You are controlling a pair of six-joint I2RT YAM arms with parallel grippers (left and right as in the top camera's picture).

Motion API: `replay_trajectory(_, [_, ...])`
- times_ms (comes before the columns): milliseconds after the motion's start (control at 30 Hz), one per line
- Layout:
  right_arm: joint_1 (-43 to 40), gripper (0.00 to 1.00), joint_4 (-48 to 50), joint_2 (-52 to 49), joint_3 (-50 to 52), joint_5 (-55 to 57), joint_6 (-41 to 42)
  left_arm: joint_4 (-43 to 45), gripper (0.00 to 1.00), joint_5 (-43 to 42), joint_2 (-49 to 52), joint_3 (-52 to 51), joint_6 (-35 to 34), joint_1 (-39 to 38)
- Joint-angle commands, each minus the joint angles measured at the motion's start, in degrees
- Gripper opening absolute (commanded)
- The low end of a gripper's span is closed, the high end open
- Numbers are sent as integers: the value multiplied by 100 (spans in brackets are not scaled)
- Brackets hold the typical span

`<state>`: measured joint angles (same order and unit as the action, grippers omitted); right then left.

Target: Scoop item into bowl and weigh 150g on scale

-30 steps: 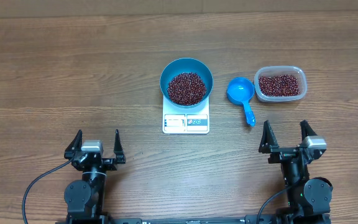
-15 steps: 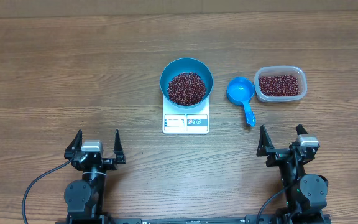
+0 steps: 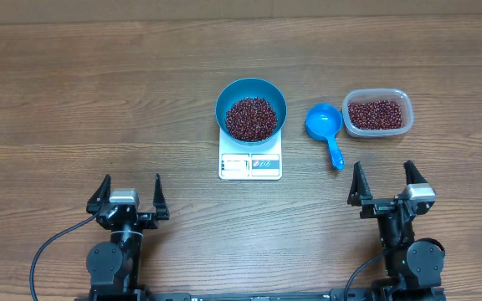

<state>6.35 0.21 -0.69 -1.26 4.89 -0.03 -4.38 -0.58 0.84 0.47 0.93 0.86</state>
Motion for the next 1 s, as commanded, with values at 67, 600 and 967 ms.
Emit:
replay_trajectory(67, [-70, 100, -492, 52, 81, -92, -26, -9, 100, 55, -59, -20, -94, 35])
replay_trajectory(600, [-70, 100, -476, 52, 81, -151, -48, -9, 100, 55, -59, -20, -94, 35])
replay_trajectory(967, [-70, 100, -476, 52, 81, -151, -48, -7, 99, 55, -59, -20, -94, 35])
